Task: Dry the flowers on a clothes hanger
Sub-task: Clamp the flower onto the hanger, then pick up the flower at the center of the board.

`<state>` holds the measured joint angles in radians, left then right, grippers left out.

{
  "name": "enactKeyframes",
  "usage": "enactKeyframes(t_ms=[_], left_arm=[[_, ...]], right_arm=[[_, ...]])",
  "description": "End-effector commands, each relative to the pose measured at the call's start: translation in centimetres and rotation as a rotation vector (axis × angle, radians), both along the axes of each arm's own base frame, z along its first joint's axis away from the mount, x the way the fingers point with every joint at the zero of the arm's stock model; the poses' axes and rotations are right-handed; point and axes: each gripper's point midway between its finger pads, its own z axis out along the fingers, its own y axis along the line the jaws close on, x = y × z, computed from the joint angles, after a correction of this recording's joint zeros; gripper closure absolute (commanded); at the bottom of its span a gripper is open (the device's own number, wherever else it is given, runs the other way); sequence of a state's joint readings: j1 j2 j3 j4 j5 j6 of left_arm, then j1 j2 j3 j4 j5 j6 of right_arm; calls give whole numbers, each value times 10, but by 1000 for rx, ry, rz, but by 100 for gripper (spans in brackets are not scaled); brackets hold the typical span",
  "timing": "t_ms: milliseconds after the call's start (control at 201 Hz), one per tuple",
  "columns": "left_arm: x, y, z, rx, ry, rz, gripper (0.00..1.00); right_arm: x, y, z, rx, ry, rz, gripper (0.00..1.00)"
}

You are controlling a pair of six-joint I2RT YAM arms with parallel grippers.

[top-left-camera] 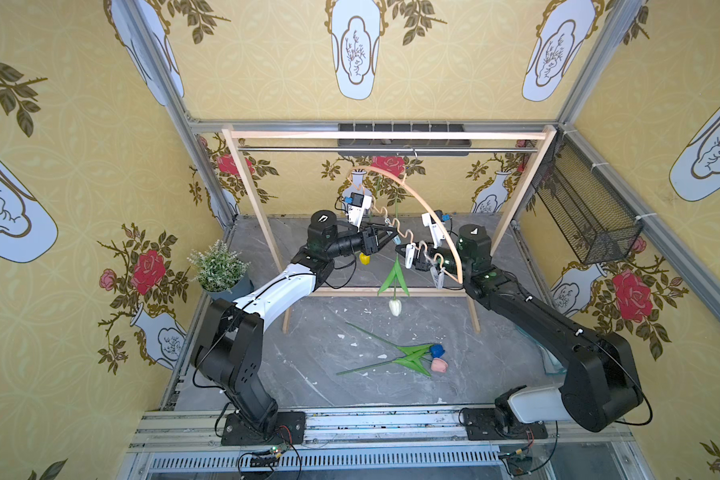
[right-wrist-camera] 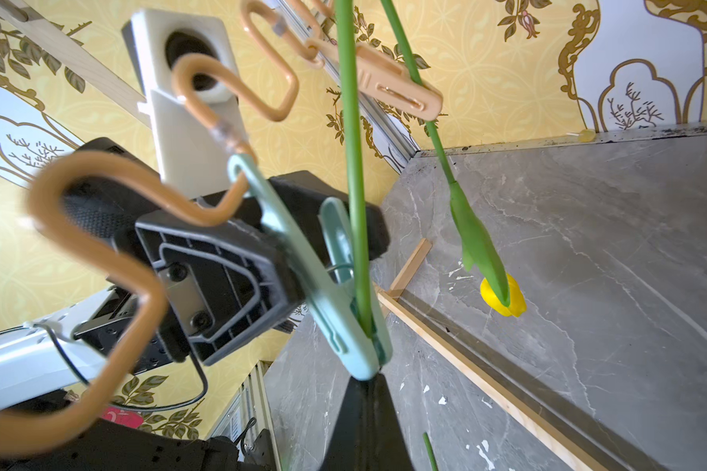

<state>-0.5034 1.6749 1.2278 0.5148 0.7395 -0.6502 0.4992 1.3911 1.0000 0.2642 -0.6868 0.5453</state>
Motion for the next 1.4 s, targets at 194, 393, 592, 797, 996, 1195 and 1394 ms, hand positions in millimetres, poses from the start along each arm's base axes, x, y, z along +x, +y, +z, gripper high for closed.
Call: enactKeyframes(t_ms=[194,393,592,797,996,1195,1394], left_arm=[[-1,13,15,-16,-37,51,37],[-11,34,-4,9,22,133,28],[-38,62,-21,53,54,222,25],[-61,109,-39,259,51,397,24],[-84,152,-47,333,93,553,23],[-102,172,-60,250,174,627,8],[-98,164,-103,310,294,603,29]], right_arm=[[-1,-3,6,20,-53,0,100],[0,-8,-1,10,-36,-21,98],[1,-15,-14,0,-10,-54,84],[9,-39,-54,-52,85,-139,64],[-13,-66,-105,-128,199,-217,58],[-62,-84,-148,-193,290,-271,56],[-118,-64,-181,-379,276,-239,56]])
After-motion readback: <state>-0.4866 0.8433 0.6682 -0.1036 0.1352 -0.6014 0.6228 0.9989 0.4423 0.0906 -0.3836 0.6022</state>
